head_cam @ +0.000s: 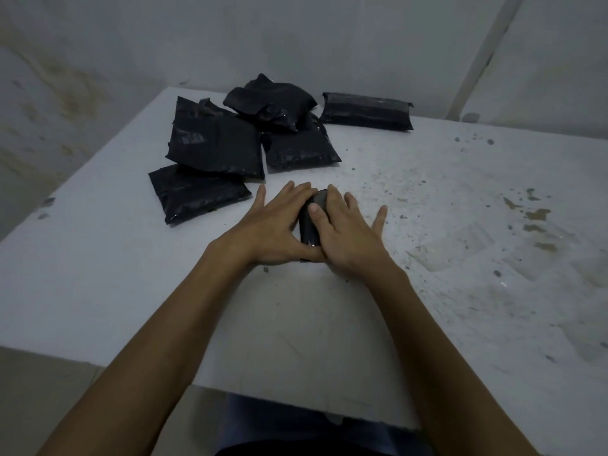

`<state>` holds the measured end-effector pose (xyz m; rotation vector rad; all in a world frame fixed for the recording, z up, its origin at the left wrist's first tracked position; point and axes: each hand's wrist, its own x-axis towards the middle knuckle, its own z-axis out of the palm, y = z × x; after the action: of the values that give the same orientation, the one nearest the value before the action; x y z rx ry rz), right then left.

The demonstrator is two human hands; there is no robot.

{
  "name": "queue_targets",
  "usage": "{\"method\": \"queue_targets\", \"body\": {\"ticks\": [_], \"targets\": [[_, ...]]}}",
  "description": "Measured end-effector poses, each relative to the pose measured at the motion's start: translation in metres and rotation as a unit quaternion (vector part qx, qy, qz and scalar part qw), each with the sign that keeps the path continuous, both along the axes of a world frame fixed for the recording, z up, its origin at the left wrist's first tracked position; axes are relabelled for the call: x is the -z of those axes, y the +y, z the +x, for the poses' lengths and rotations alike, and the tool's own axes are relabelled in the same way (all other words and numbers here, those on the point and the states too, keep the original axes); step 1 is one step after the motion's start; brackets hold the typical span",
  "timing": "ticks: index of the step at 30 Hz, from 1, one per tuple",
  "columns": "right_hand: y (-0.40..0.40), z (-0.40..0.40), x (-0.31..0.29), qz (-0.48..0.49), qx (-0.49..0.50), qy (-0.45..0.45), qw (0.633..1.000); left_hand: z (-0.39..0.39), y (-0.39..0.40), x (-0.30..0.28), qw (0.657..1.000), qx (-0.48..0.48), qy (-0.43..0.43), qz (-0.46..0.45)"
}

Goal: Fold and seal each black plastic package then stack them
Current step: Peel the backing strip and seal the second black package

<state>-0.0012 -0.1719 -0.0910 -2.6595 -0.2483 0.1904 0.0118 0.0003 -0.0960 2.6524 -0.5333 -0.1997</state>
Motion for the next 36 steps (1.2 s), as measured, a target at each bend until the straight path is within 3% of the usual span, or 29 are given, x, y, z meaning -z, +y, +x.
{"method": "queue_targets", "body": {"ticks": [6,15,25,28,31,33,36], "targets": [[-0.003,-0.006,-0.001,-0.044,0.001,-0.015,0.999,-0.001,0.000,-0.001,1.000,0.000,-0.001,0.004],[-0.013,-0.020,-0.002,0.023,0.014,-0.025,0.999,-0.012,0.001,0.003,0.999,-0.026,-0.047,0.001],[-0.008,0.003,0.001,-0.051,0.001,-0.015,0.999,-0.012,-0.001,0.003,0.999,-0.031,-0.031,0.011],[-0.016,0.003,0.001,-0.001,0.017,-0.038,0.999,-0.010,0.000,0.004,0.999,-0.034,-0.021,0.014],[-0.025,0.001,0.000,0.166,0.085,-0.071,0.980,-0.008,0.003,0.005,0.999,-0.030,-0.018,0.009],[-0.028,-0.003,-0.007,0.250,0.077,-0.063,0.963,-0.008,0.003,0.004,0.999,-0.027,-0.019,0.009],[-0.020,-0.020,-0.014,0.166,-0.004,-0.040,0.985,-0.009,0.003,0.004,0.999,-0.031,-0.019,0.006]]}}
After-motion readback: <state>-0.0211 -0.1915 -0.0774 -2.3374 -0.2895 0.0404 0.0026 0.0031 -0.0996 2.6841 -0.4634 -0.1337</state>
